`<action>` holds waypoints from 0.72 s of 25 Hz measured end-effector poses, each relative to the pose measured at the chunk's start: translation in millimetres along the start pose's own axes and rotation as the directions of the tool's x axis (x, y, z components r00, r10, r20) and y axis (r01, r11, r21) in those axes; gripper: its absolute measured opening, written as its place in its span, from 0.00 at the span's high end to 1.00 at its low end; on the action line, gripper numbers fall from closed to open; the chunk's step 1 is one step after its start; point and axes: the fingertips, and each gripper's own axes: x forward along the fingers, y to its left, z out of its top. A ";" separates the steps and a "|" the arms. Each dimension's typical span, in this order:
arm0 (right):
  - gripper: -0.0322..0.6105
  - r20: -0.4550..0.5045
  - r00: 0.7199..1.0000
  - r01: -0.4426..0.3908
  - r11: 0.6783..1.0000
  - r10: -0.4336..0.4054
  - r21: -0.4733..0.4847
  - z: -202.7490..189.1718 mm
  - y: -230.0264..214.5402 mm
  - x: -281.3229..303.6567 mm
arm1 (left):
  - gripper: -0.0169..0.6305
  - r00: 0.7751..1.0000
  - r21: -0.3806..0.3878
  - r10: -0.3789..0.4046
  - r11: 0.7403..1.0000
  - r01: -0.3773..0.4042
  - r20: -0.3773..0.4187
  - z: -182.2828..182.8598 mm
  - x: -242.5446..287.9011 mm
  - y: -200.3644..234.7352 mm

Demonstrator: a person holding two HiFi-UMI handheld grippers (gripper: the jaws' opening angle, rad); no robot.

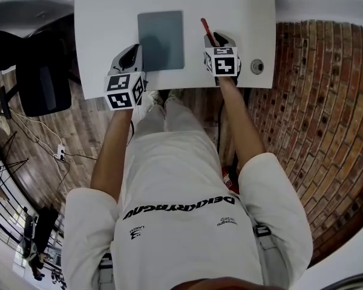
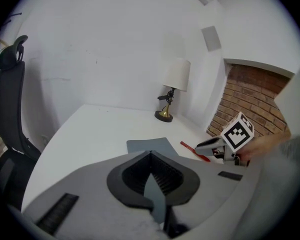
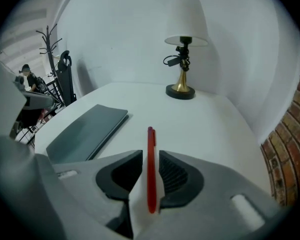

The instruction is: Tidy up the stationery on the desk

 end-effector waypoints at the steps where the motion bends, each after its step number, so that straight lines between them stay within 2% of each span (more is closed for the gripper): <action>1: 0.80 -0.010 1.000 -0.004 1.000 0.004 -0.004 -2.0 -1.1 1.8 | 0.98 1.000 0.015 -0.009 1.000 0.009 0.009 2.7 -3.8 -4.2; 8: 0.86 -0.048 0.998 -0.033 0.999 0.031 -0.036 -6.4 -2.4 5.8 | 0.98 0.997 0.109 -0.048 0.993 0.041 0.065 13.7 -37.1 -34.7; 14: 0.88 -0.068 0.997 -0.040 0.999 0.041 0.018 -5.8 -2.9 7.1 | 0.98 0.995 0.111 -0.072 0.992 0.064 0.071 8.8 -57.1 -49.9; 18: 0.92 -0.038 0.999 -0.030 0.998 0.032 0.062 1.4 -4.2 0.8 | 0.98 0.995 0.103 -0.074 0.992 0.067 0.067 4.6 -63.5 -53.6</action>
